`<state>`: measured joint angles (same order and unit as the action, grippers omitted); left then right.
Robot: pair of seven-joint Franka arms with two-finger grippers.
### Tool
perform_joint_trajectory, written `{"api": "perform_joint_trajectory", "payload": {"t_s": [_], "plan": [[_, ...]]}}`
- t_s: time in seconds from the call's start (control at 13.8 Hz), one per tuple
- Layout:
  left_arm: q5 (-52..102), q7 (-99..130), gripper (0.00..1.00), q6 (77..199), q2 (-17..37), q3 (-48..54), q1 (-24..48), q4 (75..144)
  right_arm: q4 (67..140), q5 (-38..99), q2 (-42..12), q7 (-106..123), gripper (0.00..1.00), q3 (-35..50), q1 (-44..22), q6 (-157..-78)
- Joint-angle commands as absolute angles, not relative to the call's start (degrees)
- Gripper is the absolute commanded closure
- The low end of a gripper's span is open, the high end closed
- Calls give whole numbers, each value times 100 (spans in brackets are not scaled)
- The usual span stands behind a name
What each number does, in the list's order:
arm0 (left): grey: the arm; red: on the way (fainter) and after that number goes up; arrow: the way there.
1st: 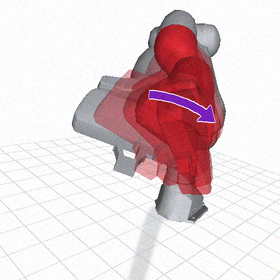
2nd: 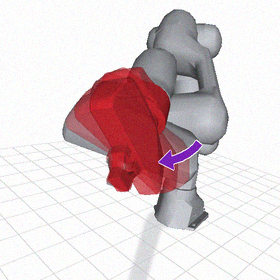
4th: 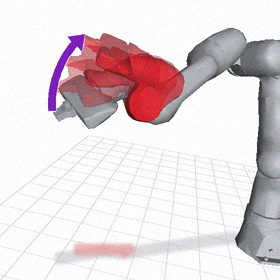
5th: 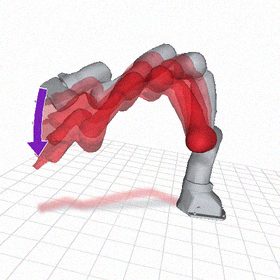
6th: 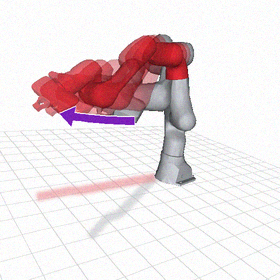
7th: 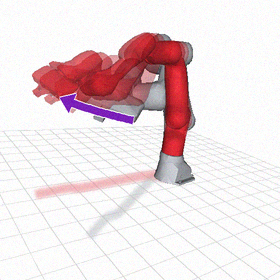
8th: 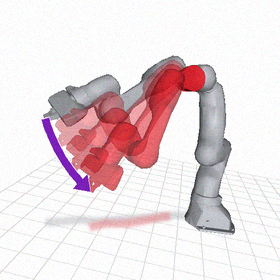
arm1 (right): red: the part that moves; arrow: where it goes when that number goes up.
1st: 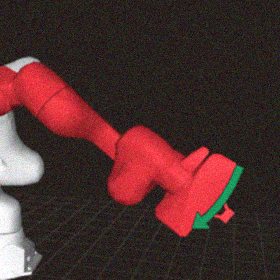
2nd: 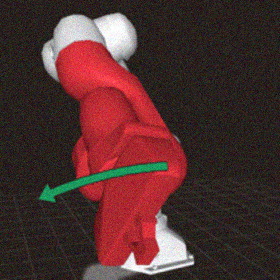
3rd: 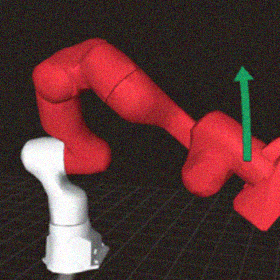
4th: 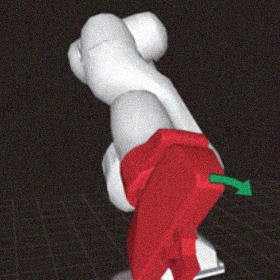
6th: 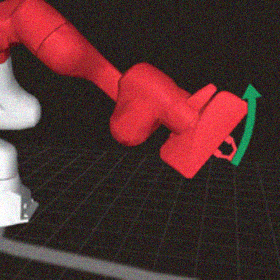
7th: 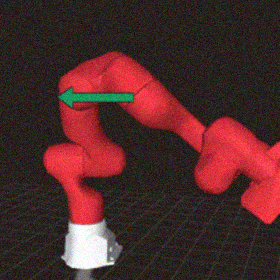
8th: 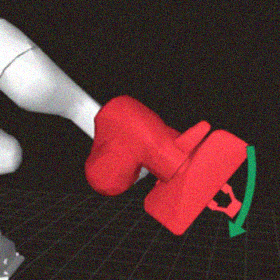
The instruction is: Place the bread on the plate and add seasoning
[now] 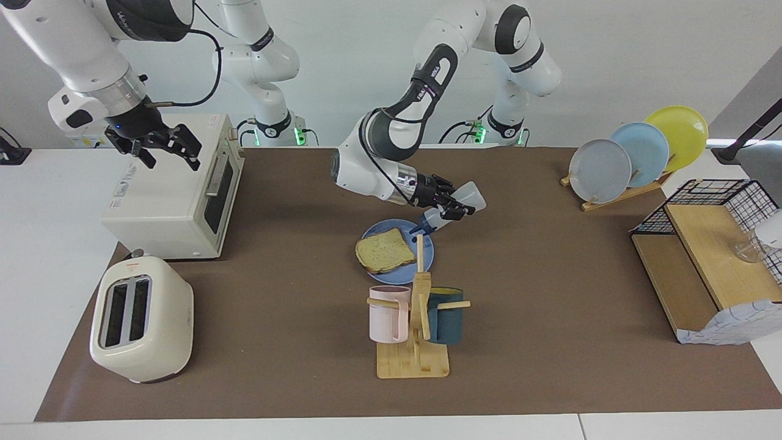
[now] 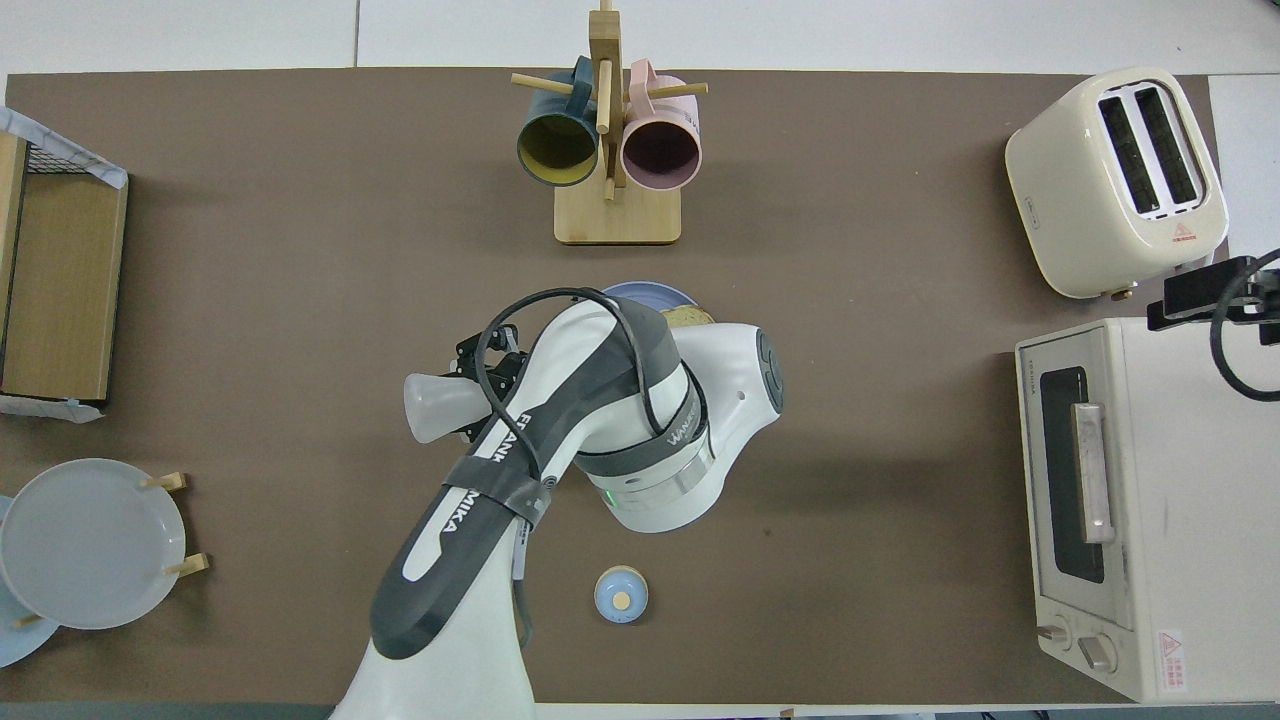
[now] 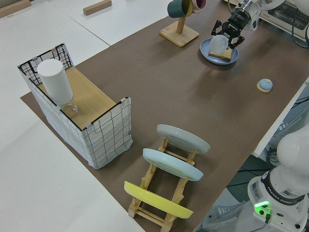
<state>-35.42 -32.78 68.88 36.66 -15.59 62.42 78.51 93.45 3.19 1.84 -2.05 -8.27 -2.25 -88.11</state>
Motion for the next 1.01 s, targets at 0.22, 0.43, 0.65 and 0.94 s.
{"api": "perform_joint_trajectory", "payload": {"t_s": [0.22, 0.43, 0.65, 0.94], "plan": [[-4262, -3322, 100, 6942, 3850, -1635, 6610, 7918, 9466, 264, 308, -88, 0, -844, -220, -8842], [-4569, -3322, 100, 7171, 3858, -1652, 6312, 8165, 9466, 264, 308, -88, 0, -844, -220, -8842], [-4799, -3314, 100, 7339, 3893, -1652, 6249, 8454, 9466, 264, 308, -88, 0, -844, -220, -8842], [-4782, -3322, 100, 7339, 3955, -1635, 6441, 8429, 9466, 264, 316, -88, 0, -844, -220, -8842]]}}
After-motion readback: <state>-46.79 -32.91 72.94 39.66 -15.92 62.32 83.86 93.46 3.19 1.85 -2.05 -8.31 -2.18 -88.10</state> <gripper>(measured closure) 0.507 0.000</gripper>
